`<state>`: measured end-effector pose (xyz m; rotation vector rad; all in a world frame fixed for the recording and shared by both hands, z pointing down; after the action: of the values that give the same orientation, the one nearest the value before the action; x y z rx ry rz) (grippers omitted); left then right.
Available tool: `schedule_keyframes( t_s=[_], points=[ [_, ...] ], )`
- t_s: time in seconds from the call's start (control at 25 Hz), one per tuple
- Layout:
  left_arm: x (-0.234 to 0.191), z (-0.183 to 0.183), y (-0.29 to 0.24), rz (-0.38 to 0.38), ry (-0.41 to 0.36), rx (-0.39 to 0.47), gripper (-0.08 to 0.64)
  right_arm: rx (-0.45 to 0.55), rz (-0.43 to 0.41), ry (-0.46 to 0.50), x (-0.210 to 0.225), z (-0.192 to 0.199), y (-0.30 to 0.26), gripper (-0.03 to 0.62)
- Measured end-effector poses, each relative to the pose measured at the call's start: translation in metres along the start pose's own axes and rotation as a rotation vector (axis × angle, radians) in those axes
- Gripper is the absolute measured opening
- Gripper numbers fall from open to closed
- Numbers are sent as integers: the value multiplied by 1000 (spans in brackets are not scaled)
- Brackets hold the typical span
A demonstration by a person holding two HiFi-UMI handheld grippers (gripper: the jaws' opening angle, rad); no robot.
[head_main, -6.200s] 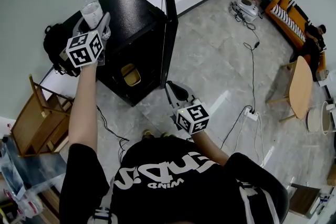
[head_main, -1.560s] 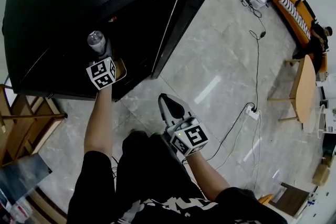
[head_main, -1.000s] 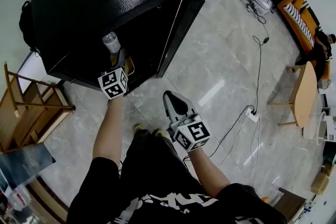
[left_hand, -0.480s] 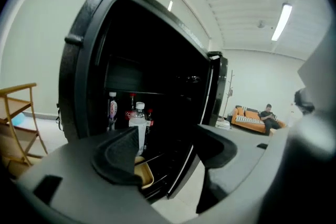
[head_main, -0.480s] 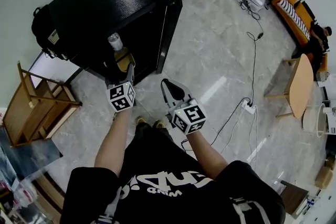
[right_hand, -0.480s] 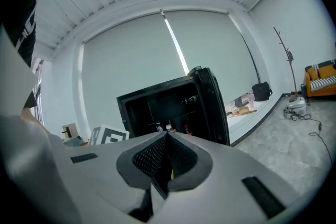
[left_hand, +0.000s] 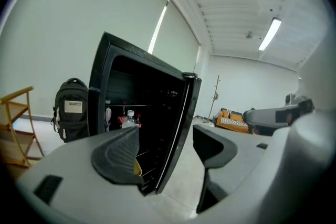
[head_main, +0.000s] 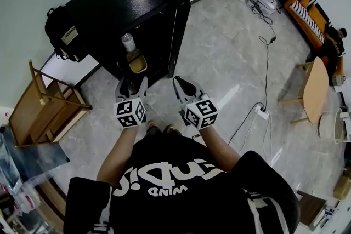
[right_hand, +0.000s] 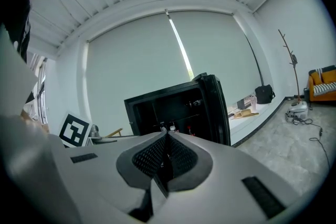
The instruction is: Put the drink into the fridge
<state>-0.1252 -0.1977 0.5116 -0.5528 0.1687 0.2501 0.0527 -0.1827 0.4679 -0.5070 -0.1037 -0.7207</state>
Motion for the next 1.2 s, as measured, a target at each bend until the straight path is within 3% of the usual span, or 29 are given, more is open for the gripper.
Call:
schedule_keyframes(
  t_s=[0.2,0.44,0.52,0.72,0.92,1.2],
  points=[
    [3,-14,36,6,-32,29,305,-6,-19,1,-9,-1,11,15],
    [-9,-34,90,-36,-60,83,57,-5,-41,14,-15,-11,24,15],
    [-10,-35,105,-23,-65,80,12,-3,-37,22,-15,-14,29,15],
    [-6,-32,132,21,-91,45,8,-19,3,43,-8,-14,44,15],
    [2,-25,137,14,-158,59,8,-10,89,56,5,-8,51,15],
    [4,-21,124,2,-86,105,8,33,79,45,3,-9,46,15]
  ],
)
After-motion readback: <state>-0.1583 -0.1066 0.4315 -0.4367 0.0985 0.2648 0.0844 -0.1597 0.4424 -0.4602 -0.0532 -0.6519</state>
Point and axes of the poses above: the fingertips, and each gripper's own axes: y backward along the fingers, x to its right, z out of its underside, the point moved 3 cm from there along y, backward along the fingers, and after that the axes turned 14 degrees about -x, right-handed, at the moved point
